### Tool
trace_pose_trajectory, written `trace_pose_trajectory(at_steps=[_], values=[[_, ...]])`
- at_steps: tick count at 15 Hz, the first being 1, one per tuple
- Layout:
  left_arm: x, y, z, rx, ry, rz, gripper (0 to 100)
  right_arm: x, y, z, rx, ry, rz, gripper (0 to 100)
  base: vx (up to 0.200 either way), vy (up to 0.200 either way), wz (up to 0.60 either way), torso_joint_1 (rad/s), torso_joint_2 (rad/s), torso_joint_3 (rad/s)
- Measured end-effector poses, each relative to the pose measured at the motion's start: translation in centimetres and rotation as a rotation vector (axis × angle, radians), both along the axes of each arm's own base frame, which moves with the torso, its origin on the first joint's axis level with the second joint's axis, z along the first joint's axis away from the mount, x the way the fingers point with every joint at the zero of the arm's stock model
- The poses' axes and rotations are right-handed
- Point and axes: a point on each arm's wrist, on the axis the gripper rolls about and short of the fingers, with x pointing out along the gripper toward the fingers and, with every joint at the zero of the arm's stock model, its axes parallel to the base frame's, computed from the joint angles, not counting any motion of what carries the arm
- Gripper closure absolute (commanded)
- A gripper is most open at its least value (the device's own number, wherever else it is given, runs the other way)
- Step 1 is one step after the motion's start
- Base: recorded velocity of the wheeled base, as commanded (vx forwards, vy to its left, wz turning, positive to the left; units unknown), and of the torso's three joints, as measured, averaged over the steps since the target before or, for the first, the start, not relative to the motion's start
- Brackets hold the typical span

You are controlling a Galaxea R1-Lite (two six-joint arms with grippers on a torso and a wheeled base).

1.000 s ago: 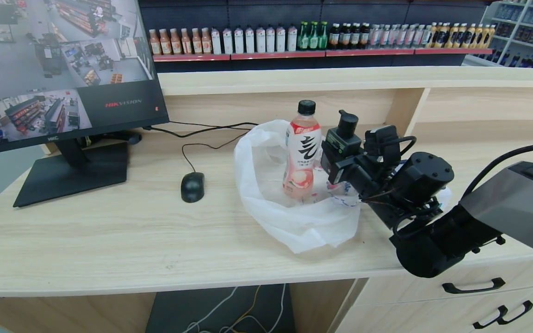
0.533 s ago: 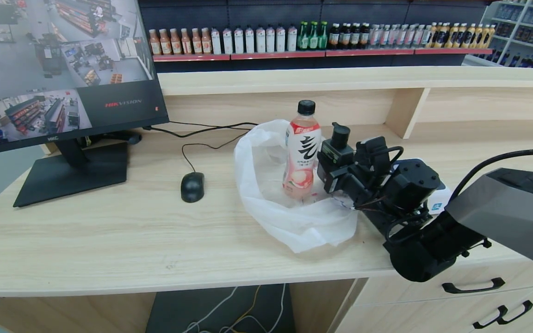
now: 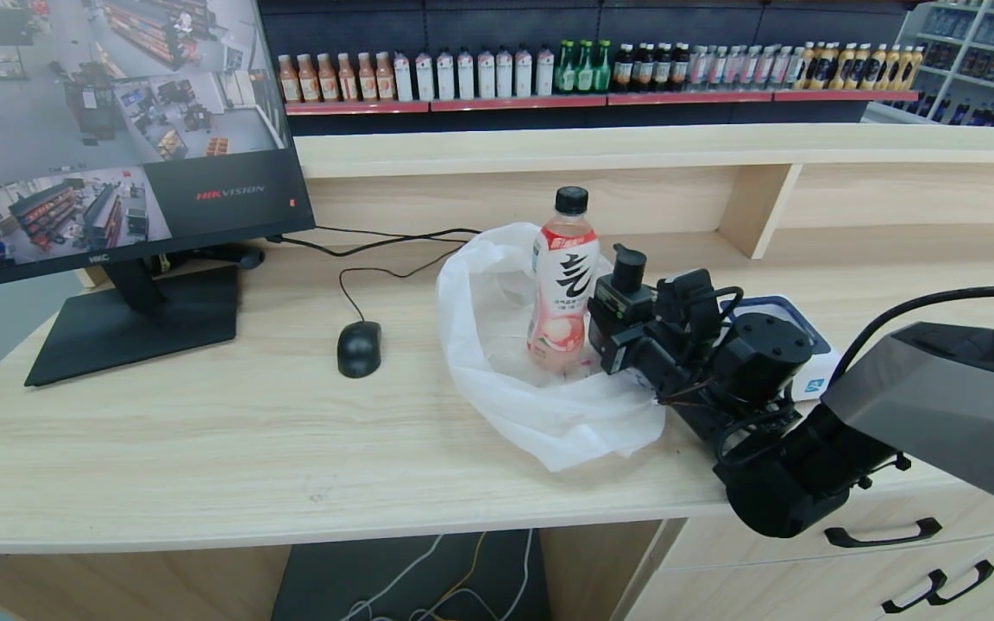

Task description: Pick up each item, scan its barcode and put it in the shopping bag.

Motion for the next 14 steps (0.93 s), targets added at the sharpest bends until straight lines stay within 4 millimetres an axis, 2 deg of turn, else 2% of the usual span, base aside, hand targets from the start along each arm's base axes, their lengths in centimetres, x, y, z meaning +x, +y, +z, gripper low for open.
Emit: trace_pose_trajectory(at_steps=[11,12,14], values=[[0.00,0.00,0.00,-0.001,0.000,0.000,0,-0.38,-0.16,-0.84,-0.015,0.036,0.000,100,0.000,0.000,0.00,0.000,0.00,0.000],[0.00,0.00,0.00,-0.001,0.000,0.000,0,-0.40,-0.17,-0.88,-0.016,0.038,0.000,0,0.000,0.000,0.00,0.000,0.00,0.000],[0.00,0.00,0.00,-0.001,0.000,0.000,0,-0.14,-0.07,-0.48,-0.008,0.024,0.000,0,0.000,0.000,0.00,0.000,0.00,0.000]])
